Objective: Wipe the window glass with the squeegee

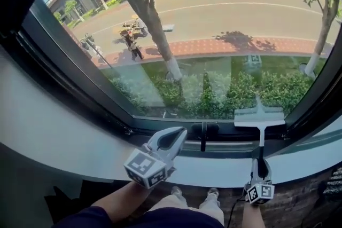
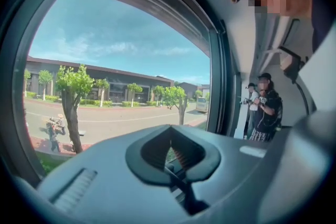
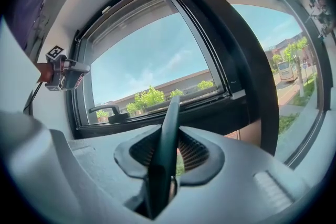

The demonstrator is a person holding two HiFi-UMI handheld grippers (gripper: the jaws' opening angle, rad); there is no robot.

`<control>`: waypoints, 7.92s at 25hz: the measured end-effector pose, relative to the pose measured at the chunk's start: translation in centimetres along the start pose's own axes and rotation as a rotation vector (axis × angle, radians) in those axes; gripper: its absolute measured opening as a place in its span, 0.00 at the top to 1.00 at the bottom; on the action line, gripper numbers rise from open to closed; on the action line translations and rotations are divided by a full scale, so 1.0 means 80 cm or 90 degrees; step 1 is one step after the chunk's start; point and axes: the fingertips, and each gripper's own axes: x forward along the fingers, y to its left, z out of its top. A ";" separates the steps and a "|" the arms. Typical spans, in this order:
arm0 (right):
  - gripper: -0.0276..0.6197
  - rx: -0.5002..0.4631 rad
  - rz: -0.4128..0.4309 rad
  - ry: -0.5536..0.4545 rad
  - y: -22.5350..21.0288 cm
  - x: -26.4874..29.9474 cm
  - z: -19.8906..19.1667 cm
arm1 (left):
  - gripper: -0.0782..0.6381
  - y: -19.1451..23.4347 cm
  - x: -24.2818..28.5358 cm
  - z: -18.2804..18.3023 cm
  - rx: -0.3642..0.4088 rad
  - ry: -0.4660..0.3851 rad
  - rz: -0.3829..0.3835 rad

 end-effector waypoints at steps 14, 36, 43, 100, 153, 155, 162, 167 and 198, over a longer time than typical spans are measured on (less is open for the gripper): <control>0.80 -0.148 0.026 -0.246 0.119 -0.031 0.257 | 0.88 0.082 -0.038 0.069 0.000 -0.113 -0.011; 0.80 -0.164 0.085 -0.583 0.199 -0.009 0.653 | 0.88 0.081 -0.036 0.184 0.073 -0.210 -0.109; 0.80 -0.158 0.120 -0.594 0.213 0.010 0.692 | 0.88 0.090 -0.046 0.196 0.078 -0.218 -0.087; 0.80 -0.077 0.122 -0.420 0.140 0.018 0.489 | 0.88 -0.008 -0.042 0.100 0.068 -0.112 -0.099; 0.80 -0.002 0.075 -0.258 0.127 0.022 0.261 | 0.88 -0.018 -0.029 0.066 0.049 -0.060 -0.149; 0.80 0.000 0.073 -0.249 0.126 0.022 0.254 | 0.88 -0.020 -0.029 0.065 0.043 -0.055 -0.148; 0.80 0.006 0.073 -0.232 0.124 0.020 0.229 | 0.88 -0.022 -0.029 0.053 0.050 -0.042 -0.151; 0.80 0.014 0.072 -0.220 0.120 0.019 0.214 | 0.88 -0.025 -0.028 0.046 0.055 -0.036 -0.154; 0.80 0.052 0.040 -0.110 0.097 0.019 0.073 | 0.88 -0.033 -0.017 -0.001 0.060 0.058 -0.146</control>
